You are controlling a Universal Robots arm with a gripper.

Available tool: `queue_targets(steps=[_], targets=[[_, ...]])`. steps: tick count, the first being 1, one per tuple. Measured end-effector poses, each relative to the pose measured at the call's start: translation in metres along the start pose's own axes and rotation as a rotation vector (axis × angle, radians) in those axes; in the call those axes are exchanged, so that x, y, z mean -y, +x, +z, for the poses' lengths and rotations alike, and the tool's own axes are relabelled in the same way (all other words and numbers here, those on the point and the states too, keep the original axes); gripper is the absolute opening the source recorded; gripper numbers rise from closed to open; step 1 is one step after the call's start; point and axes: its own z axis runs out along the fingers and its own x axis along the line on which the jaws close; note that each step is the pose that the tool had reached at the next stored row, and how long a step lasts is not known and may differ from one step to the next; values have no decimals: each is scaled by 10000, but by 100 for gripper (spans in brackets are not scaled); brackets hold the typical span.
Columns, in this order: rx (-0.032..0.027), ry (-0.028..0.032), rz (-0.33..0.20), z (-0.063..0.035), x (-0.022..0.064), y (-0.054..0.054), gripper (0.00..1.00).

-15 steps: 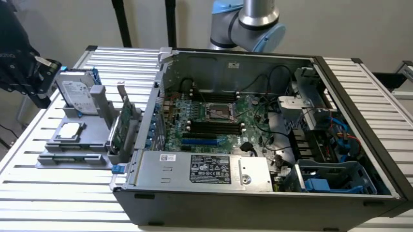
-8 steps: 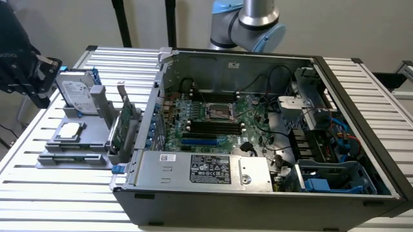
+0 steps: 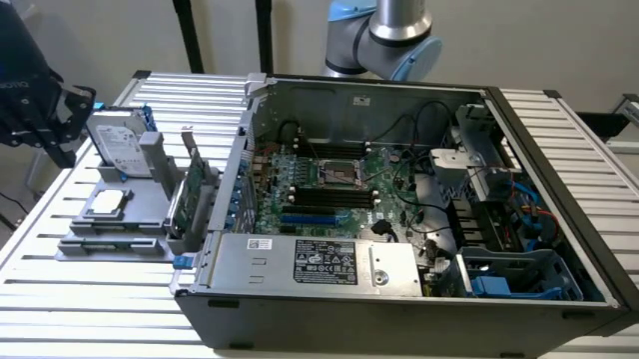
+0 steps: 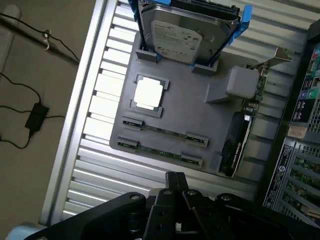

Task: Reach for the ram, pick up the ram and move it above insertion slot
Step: 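Pick up the ram and move it above insertion slot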

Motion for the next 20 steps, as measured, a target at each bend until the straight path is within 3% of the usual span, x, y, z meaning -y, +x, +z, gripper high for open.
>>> queue_targets(steps=[20], targets=[[-128,-25,-3632,1,0,0,11]])
